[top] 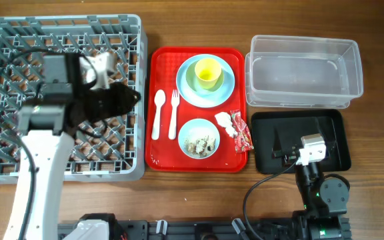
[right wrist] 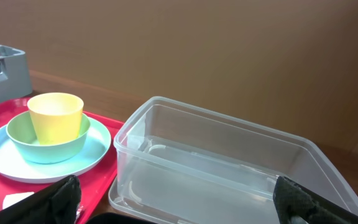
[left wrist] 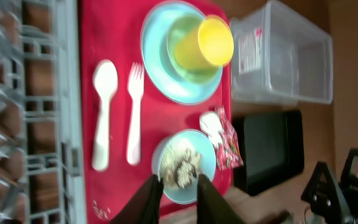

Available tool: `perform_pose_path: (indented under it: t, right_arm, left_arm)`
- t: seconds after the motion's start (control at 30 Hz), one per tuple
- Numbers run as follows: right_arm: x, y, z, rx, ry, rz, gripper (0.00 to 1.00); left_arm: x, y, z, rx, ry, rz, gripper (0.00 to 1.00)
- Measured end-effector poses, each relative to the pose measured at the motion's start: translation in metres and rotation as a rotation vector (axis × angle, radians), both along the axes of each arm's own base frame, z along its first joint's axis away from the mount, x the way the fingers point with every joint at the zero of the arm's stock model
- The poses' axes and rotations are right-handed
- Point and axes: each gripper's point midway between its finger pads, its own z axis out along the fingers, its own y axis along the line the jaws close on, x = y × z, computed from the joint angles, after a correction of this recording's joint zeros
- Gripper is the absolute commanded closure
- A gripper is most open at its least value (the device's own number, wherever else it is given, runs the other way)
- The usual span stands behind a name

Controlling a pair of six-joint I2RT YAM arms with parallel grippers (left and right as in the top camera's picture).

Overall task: Sort waste into correct bins and load items into the dishwasher rack
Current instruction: 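Move the left gripper over the red tray to the white fork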

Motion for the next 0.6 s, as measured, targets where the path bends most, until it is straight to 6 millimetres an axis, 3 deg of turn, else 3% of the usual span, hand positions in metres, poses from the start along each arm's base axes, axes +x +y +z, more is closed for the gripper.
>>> perform_pose_path:
  t: [0.13,0.33,0.43,0.6]
  right_arm:
    - [0.0,0.0,0.0,0.0,0.0,0.0,0.0]
    - [0.0,0.0,0.0,0.0,0.0,0.0,0.01]
    - [0.0,0.0,0.0,0.0,0.0,0.0,0.0]
    - [0.0,0.0,0.0,0.0,0.0,0.0,0.0]
  left_arm:
    - [-0.005,-0.023,-0.016,0.05,0.056,-0.041,0.8]
    - [-0.011,-0.056,-0.041,0.192,0.089,-0.08,0.68]
    - [-0.009,-0.064,-0.052,0.277,0.081,-0.065,0.61]
    - [0.003,-0.071,-0.067,0.357,0.064,-0.013,0.64]
